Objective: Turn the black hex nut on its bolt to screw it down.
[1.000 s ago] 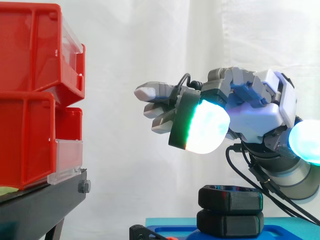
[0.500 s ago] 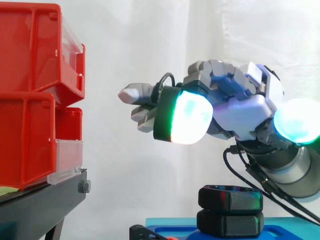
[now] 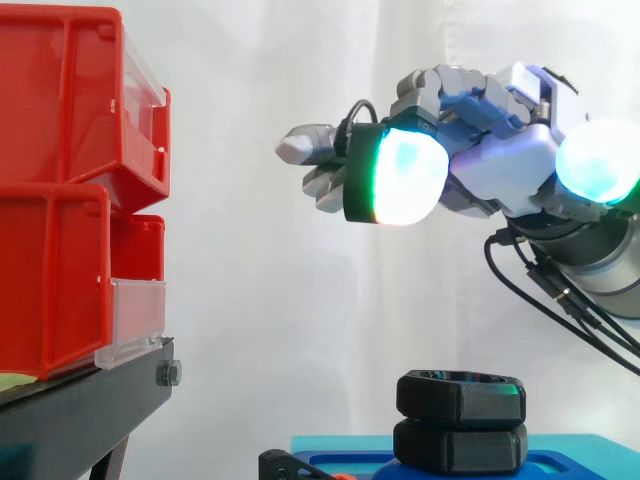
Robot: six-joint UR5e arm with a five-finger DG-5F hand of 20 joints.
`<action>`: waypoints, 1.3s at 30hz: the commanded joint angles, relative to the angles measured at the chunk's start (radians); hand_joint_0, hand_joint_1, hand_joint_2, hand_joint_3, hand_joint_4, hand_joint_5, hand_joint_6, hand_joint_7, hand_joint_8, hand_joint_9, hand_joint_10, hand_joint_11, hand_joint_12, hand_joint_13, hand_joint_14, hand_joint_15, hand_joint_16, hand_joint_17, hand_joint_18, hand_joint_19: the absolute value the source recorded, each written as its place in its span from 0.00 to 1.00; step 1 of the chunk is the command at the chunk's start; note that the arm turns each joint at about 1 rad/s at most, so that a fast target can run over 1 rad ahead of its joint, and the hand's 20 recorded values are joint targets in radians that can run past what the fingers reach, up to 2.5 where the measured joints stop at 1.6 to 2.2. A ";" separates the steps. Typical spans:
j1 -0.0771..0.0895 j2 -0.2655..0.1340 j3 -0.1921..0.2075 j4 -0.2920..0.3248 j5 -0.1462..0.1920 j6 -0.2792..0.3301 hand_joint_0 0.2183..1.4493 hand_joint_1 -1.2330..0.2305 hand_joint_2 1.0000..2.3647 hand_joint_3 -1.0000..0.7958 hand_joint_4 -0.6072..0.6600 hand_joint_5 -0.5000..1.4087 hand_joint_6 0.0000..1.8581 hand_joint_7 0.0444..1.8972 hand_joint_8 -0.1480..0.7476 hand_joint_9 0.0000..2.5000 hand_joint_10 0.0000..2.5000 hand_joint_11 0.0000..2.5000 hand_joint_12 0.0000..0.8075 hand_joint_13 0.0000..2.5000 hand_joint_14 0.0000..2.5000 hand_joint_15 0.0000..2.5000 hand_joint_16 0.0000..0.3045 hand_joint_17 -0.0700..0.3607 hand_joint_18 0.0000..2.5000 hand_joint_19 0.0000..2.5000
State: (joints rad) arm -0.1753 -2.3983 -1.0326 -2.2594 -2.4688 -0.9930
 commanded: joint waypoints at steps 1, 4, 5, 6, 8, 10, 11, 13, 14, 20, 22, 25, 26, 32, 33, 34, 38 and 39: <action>0.000 0.038 -0.035 -0.094 0.053 -0.056 0.20 0.62 0.00 0.28 0.72 0.23 0.31 0.53 0.57 0.24 0.00 0.07 0.45 0.17 0.00 0.04 0.17 0.43 0.12 0.17; 0.010 0.056 -0.049 -0.181 0.153 -0.118 0.20 0.62 0.00 0.28 0.72 0.23 0.31 0.54 0.57 0.24 0.00 0.07 0.45 0.17 0.00 0.04 0.17 0.43 0.12 0.17; 0.011 0.057 -0.049 -0.200 0.171 -0.131 0.20 0.62 0.00 0.28 0.73 0.23 0.31 0.54 0.57 0.24 0.00 0.08 0.45 0.17 0.00 0.04 0.16 0.42 0.12 0.17; 0.013 0.059 -0.047 -0.233 0.200 -0.158 0.20 0.62 0.00 0.28 0.72 0.23 0.31 0.54 0.57 0.24 0.00 0.07 0.45 0.17 0.00 0.03 0.16 0.42 0.12 0.17; 0.019 0.061 -0.047 -0.266 0.228 -0.187 0.21 0.62 0.00 0.28 0.72 0.23 0.31 0.54 0.57 0.24 0.00 0.07 0.45 0.17 0.00 0.04 0.16 0.42 0.12 0.17; 0.036 0.059 -0.047 -0.292 0.266 -0.236 0.20 0.62 0.00 0.28 0.72 0.23 0.31 0.54 0.57 0.24 0.00 0.07 0.44 0.17 0.00 0.04 0.16 0.42 0.12 0.17; 0.039 0.059 -0.049 -0.289 0.271 -0.243 0.21 0.62 0.00 0.28 0.72 0.23 0.31 0.54 0.57 0.24 0.00 0.07 0.44 0.17 0.00 0.04 0.16 0.42 0.12 0.17; 0.043 0.059 -0.047 -0.284 0.275 -0.253 0.21 0.62 0.00 0.28 0.72 0.23 0.31 0.54 0.57 0.24 0.00 0.07 0.44 0.17 0.00 0.03 0.16 0.42 0.12 0.17; 0.056 0.059 -0.047 -0.276 0.281 -0.279 0.21 0.62 0.00 0.28 0.72 0.23 0.31 0.54 0.57 0.24 0.00 0.07 0.44 0.17 0.00 0.03 0.16 0.42 0.12 0.17; 0.080 0.057 -0.049 -0.282 0.291 -0.366 0.21 0.62 0.00 0.28 0.71 0.23 0.31 0.54 0.57 0.24 0.00 0.07 0.44 0.16 0.00 0.03 0.16 0.42 0.12 0.17; 0.097 0.059 -0.047 -0.296 0.297 -0.395 0.21 0.62 0.00 0.28 0.72 0.23 0.31 0.55 0.57 0.24 0.00 0.07 0.44 0.16 0.00 0.03 0.16 0.42 0.12 0.17; 0.109 0.057 -0.049 -0.298 0.301 -0.411 0.21 0.62 0.00 0.28 0.72 0.23 0.31 0.55 0.57 0.24 0.00 0.07 0.44 0.16 0.00 0.03 0.16 0.42 0.12 0.17; 0.114 0.057 -0.049 -0.298 0.303 -0.418 0.21 0.62 0.00 0.28 0.72 0.23 0.31 0.55 0.57 0.24 0.00 0.07 0.44 0.16 0.00 0.03 0.16 0.42 0.12 0.17; 0.137 0.057 -0.058 -0.313 0.320 -0.444 0.21 0.62 0.00 0.28 0.72 0.23 0.30 0.55 0.57 0.24 0.00 0.07 0.44 0.16 0.00 0.03 0.16 0.42 0.12 0.17; 0.142 0.057 -0.058 -0.319 0.324 -0.451 0.21 0.62 0.00 0.28 0.72 0.23 0.30 0.55 0.56 0.24 0.00 0.07 0.44 0.16 0.00 0.04 0.16 0.42 0.12 0.17; 0.146 0.057 -0.058 -0.325 0.326 -0.455 0.21 0.62 0.00 0.28 0.72 0.23 0.30 0.55 0.57 0.24 0.00 0.07 0.44 0.16 0.00 0.03 0.16 0.42 0.12 0.17; 0.162 0.056 -0.060 -0.374 0.347 -0.500 0.21 0.62 0.00 0.28 0.72 0.23 0.30 0.55 0.57 0.24 0.00 0.07 0.44 0.16 0.00 0.03 0.16 0.42 0.12 0.17; 0.163 0.057 -0.060 -0.376 0.349 -0.504 0.21 0.62 0.00 0.28 0.72 0.23 0.30 0.55 0.57 0.24 0.00 0.07 0.44 0.16 0.00 0.03 0.16 0.42 0.12 0.17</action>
State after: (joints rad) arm -0.0227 -2.3410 -1.0910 -2.6077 -2.1363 -1.4655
